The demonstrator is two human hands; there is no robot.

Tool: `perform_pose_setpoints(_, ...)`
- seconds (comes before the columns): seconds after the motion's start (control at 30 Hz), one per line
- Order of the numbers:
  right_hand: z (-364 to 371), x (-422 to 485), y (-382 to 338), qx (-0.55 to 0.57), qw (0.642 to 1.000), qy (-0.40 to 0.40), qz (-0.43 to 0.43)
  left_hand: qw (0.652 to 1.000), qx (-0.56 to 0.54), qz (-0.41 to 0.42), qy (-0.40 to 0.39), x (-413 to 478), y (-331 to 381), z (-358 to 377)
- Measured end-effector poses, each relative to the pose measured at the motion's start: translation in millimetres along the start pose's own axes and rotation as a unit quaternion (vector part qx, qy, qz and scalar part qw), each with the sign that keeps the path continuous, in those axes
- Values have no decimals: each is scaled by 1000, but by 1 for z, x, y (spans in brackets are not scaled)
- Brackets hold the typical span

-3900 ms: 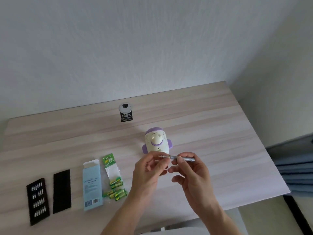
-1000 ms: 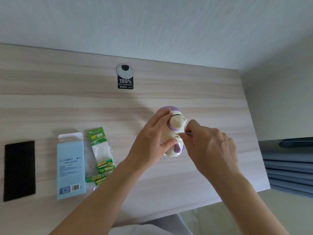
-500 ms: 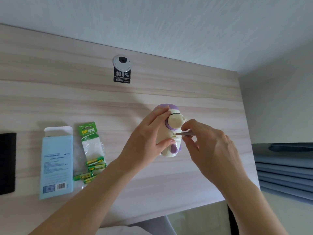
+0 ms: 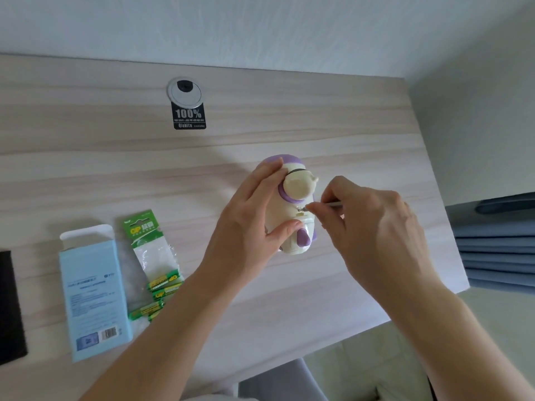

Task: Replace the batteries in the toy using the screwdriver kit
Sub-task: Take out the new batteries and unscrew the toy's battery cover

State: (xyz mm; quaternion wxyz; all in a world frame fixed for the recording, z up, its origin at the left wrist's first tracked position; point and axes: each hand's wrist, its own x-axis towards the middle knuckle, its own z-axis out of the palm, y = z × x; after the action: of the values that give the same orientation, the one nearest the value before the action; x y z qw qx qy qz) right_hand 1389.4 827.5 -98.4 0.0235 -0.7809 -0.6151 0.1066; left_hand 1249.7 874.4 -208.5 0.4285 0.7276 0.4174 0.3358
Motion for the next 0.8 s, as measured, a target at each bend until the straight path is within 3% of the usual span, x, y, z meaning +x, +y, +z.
perform_pose_setpoints(0.23,-1,2,2,-18,997,3,-71,1000,1,-5,-5,1,1,1)
perform_pose_setpoints(0.4,-4,4,2,-57,996,-10,-63,1000,-1,-15,-7,1,2,0)
perform_pose_setpoints(0.53,0,6,1,-108,992,49,-35,1000,2,-20,-5,-1,2,-2)
perform_pose_setpoints(0.67,-12,7,0,-63,996,-47,-49,1000,0,-18,-4,-1,2,-2)
perform_pose_setpoints(0.8,-13,5,2,-104,989,-39,-102,1000,-5,-20,-6,1,4,0)
